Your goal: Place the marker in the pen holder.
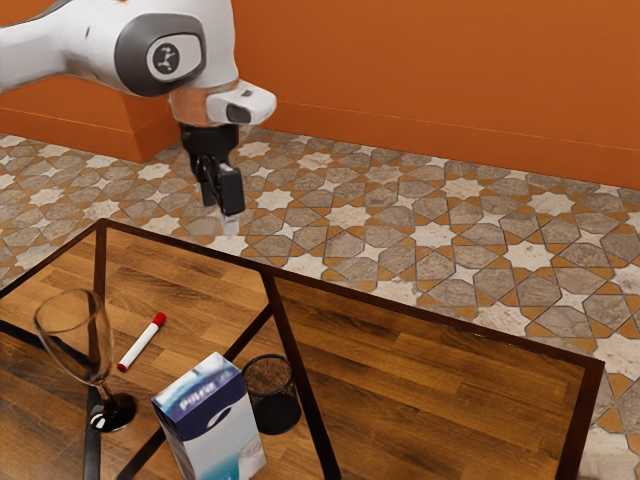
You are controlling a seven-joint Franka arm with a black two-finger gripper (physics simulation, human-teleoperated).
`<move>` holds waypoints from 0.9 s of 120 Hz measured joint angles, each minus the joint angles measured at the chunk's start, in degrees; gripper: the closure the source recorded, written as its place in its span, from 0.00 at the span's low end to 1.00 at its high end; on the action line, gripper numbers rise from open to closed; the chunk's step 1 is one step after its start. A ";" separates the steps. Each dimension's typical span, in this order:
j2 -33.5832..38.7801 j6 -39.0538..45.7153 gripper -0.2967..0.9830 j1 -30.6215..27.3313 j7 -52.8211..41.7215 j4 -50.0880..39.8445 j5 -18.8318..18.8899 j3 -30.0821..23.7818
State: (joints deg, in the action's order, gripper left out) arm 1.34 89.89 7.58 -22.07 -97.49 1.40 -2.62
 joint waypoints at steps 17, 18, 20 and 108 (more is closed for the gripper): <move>-0.03 3.00 0.23 -1.14 -3.39 -0.18 0.27 0.03; -0.01 3.13 0.23 -1.26 -3.56 -0.23 0.31 0.04; 0.03 3.39 0.23 -1.55 -3.89 -0.41 0.38 0.05; -8.43 38.90 0.23 -11.99 2.02 -22.29 2.91 8.20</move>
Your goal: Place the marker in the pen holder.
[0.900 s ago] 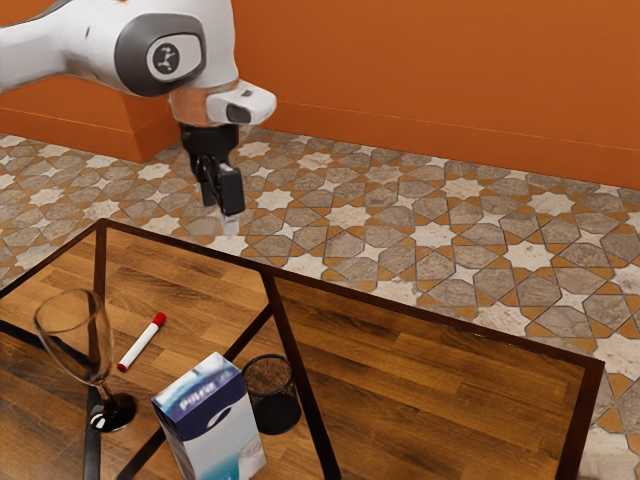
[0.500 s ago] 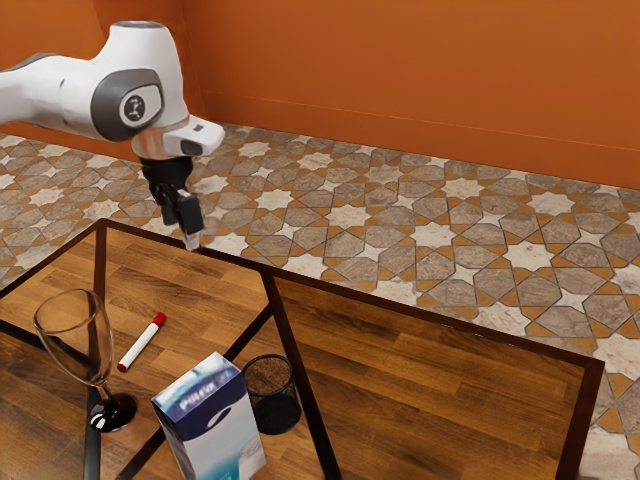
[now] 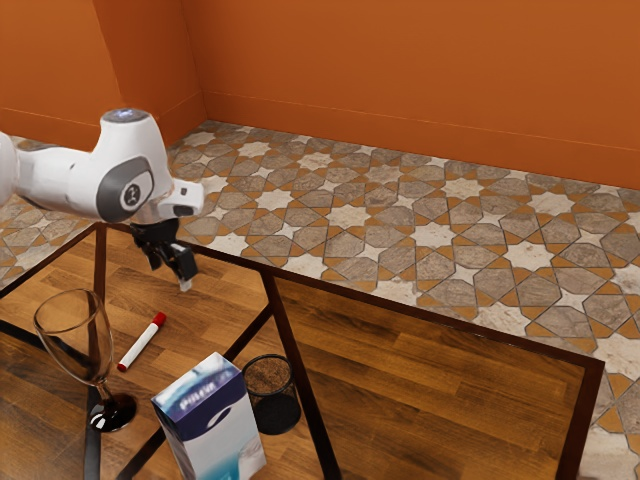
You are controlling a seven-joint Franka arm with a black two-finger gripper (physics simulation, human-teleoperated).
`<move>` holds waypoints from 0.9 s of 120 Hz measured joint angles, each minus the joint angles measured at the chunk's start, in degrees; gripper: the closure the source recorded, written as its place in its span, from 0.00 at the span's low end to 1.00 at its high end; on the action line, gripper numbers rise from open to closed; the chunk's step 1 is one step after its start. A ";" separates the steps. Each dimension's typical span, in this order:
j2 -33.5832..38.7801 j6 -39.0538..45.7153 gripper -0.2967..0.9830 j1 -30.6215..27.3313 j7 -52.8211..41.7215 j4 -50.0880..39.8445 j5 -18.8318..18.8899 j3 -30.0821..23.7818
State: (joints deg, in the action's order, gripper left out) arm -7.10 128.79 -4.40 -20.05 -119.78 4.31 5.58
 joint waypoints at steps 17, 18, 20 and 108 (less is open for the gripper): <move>-1.88 3.25 0.23 -1.14 4.80 -0.93 0.18 1.20; -1.91 3.37 0.23 -1.16 5.25 -1.04 0.18 1.34; -1.96 3.59 0.23 -1.26 6.12 -1.24 0.18 1.55; -12.78 6.66 0.57 -4.83 18.11 0.13 0.09 2.06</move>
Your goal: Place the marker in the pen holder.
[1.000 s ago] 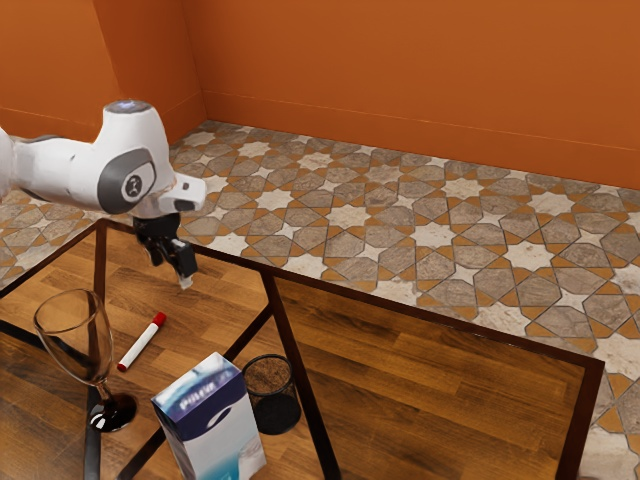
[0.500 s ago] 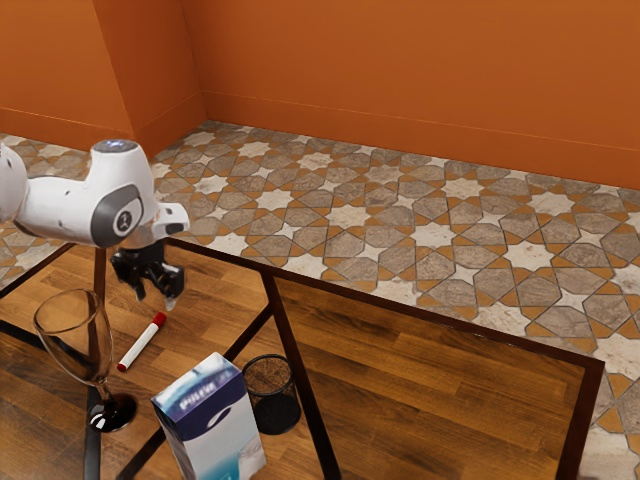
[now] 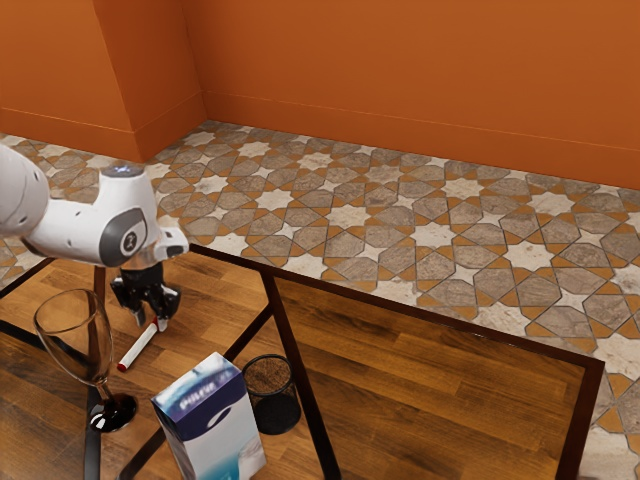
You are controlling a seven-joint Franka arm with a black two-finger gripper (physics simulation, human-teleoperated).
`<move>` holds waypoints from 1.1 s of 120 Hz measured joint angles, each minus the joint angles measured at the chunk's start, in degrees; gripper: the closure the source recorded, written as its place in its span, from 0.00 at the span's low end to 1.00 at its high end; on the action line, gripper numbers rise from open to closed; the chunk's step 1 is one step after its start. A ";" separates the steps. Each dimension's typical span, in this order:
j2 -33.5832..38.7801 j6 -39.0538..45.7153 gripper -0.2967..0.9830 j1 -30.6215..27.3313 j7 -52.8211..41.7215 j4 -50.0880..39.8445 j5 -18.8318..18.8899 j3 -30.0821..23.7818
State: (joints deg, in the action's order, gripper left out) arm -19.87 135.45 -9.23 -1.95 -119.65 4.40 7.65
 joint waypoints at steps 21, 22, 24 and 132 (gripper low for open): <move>-0.58 0.20 0.62 -0.16 -0.80 -0.05 -0.01 -0.01; -0.58 0.20 0.63 -0.15 -0.83 -0.06 0.00 -0.02; -0.57 0.22 0.65 -0.13 -0.90 -0.06 0.02 -0.04; 24.98 5.47 0.85 16.75 0.44 -6.19 1.24 -8.67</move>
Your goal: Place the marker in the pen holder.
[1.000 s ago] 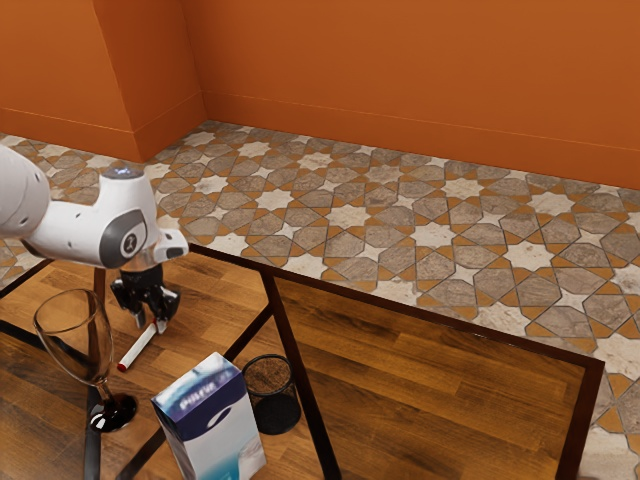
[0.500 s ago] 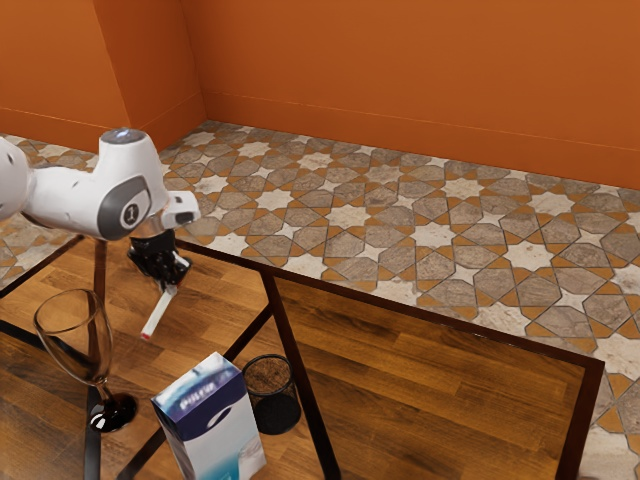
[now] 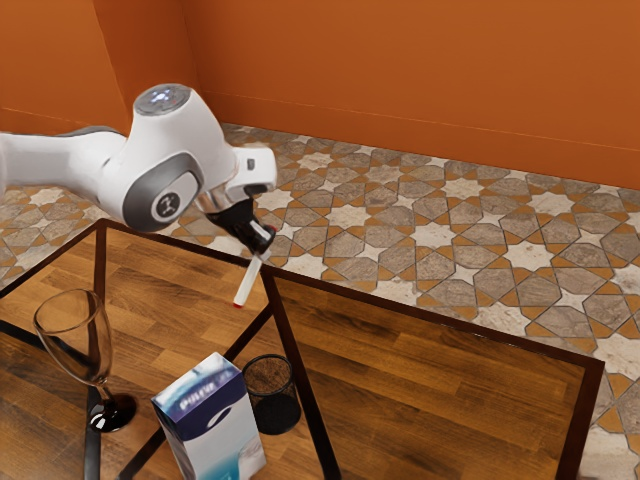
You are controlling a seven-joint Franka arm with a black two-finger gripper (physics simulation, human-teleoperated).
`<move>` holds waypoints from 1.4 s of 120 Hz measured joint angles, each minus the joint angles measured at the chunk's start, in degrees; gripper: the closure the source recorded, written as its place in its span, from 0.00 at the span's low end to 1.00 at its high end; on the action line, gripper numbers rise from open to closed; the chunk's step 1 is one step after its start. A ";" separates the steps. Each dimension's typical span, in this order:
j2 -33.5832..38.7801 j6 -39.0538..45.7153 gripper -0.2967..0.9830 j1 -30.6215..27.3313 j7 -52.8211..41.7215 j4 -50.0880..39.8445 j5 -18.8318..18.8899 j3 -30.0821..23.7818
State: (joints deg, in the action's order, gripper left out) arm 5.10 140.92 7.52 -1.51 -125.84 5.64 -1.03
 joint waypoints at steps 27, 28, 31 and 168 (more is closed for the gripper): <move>2.39 7.62 0.85 4.19 1.79 -5.46 0.02 -0.02; 2.44 8.01 0.85 4.24 1.84 -5.73 0.01 -0.02; 2.65 9.19 0.85 4.41 1.99 -6.47 -0.03 -0.02; 2.31 6.11 0.41 7.34 5.94 1.21 -1.14 -0.39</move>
State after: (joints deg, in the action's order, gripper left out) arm 7.41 147.02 14.87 4.44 -124.63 4.50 -1.42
